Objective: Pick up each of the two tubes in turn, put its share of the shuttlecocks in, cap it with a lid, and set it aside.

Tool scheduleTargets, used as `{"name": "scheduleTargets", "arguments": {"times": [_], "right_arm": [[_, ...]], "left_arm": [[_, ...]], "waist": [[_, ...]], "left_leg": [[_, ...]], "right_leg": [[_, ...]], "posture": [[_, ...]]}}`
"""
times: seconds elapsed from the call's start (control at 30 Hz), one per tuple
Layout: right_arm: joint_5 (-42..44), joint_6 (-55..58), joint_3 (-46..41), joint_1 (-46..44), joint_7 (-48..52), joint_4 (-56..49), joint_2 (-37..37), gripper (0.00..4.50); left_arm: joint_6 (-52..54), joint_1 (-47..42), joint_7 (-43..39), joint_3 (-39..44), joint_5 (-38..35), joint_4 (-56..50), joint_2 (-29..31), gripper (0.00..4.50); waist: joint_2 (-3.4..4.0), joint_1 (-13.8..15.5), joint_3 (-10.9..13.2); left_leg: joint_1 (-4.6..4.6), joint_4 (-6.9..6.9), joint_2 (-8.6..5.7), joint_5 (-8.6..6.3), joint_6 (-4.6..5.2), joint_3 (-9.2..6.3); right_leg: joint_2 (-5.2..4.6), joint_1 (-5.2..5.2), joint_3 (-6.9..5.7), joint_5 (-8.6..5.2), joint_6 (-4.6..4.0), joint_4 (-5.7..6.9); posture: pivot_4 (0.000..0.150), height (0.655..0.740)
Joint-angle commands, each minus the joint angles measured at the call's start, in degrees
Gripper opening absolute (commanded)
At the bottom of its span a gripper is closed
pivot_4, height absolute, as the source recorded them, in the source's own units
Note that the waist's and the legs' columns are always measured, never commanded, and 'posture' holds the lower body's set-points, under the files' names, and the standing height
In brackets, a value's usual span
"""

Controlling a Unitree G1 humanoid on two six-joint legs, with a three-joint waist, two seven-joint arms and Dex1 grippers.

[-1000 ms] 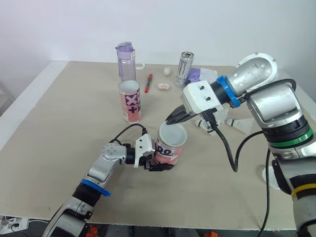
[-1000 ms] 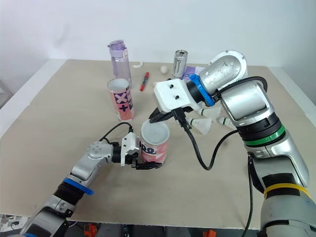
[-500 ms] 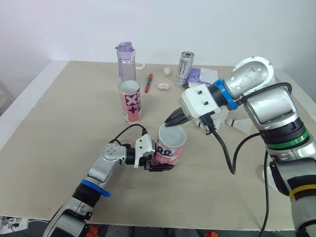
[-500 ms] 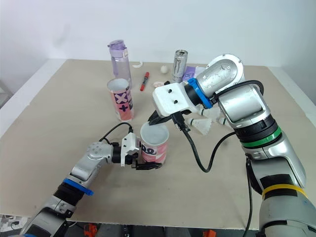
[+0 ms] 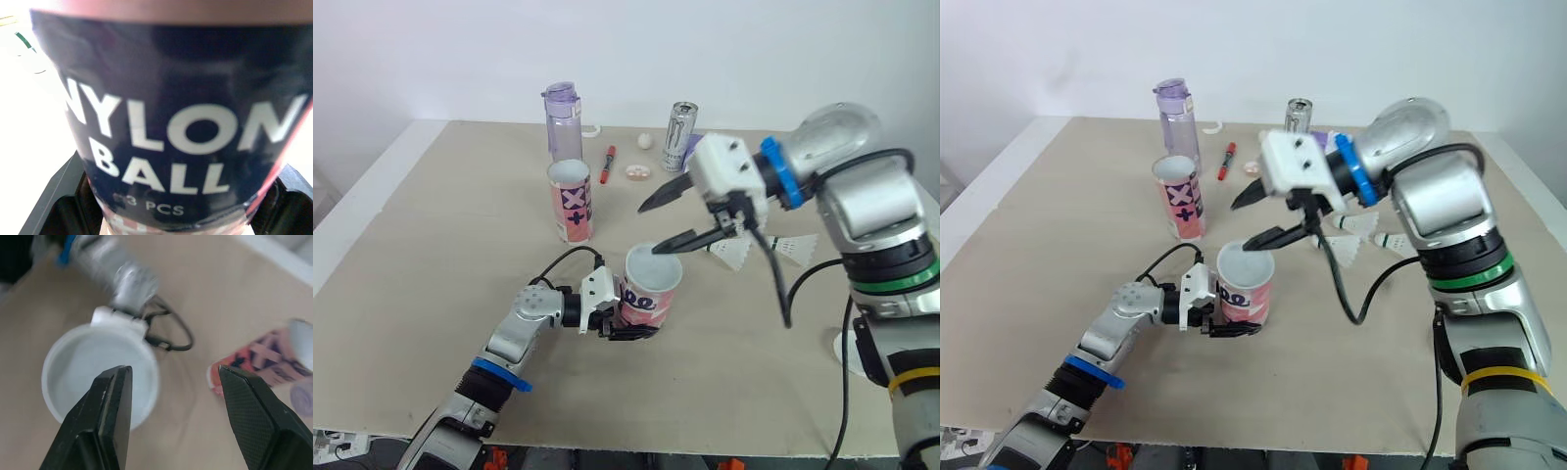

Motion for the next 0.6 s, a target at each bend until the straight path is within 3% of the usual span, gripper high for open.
{"name": "scheduleTargets", "arguments": {"times": [0.03, 0.07, 0.1, 0.23, 0.27, 0.6], "right_arm": [[4.8, 6.6, -2.4, 1.7, -0.8, -5.8, -1.2, 3.03], [5.3, 7.7, -2.3, 2.9, -1.2, -7.4, -1.6, 2.52], [5.7, 8.7, -2.2, 3.8, -1.8, -8.7, -1.9, 2.3], [7.1, 12.7, -1.2, 6.3, -4.6, -11.5, -1.2, 0.4], [7.0, 13.2, -0.8, 6.6, -5.1, -11.6, -1.0, 0.14], [-1.1, 12.5, 9.1, 6.3, -8.1, -7.4, -0.1, 0.02]], "left_arm": [[3.1, 1.4, 2.0, 0.2, 1.9, 3.3, 1.4, 3.37], [3.1, 1.3, 2.0, 0.2, 1.9, 3.3, 1.4, 3.37], [3.1, 1.3, 2.0, 0.3, 1.9, 3.4, 1.4, 3.37], [3.1, 1.0, 2.0, 0.2, 2.0, 3.6, 1.1, 3.37], [3.1, 0.9, 2.1, 0.2, 2.0, 3.7, 1.1, 3.37], [3.0, 1.2, 2.4, 0.0, 2.1, 3.4, 0.9, 3.37]], "waist": [[-0.01, 0.0, 0.0], [-0.05, 0.0, 0.0], [-0.06, 0.0, 0.0], [-0.06, -0.1, 0.0], [-0.06, -0.1, 0.0], [-0.09, -0.2, -0.1]], "left_leg": [[0.01, -0.02, 0.0, 0.0, 0.0, 0.0], [0.0, -0.04, 0.0, 0.0, 0.0, -0.02], [0.01, -0.04, 0.01, 0.0, 0.0, -0.03], [-0.04, -0.04, 0.01, 0.0, 0.0, -0.01], [-0.05, -0.03, 0.01, 0.0, 0.0, 0.0], [0.02, -0.03, 0.02, 0.0, 0.0, 0.0]], "right_leg": [[0.01, 0.0, 0.0, 0.0, 0.0, -0.01], [0.01, 0.0, -0.04, 0.0, 0.01, -0.03], [0.03, -0.01, -0.08, -0.01, 0.03, -0.04], [0.02, 0.05, -0.01, -0.13, 0.41, -0.06], [0.02, 0.03, 0.0, -0.11, 0.43, -0.06], [0.01, -0.06, -0.04, -0.09, 0.43, -0.19]], "posture": [[0.15, 0.74], [0.15, 0.74], [0.15, 0.74], [0.15, 0.74], [0.15, 0.74], [0.15, 0.74]]}}
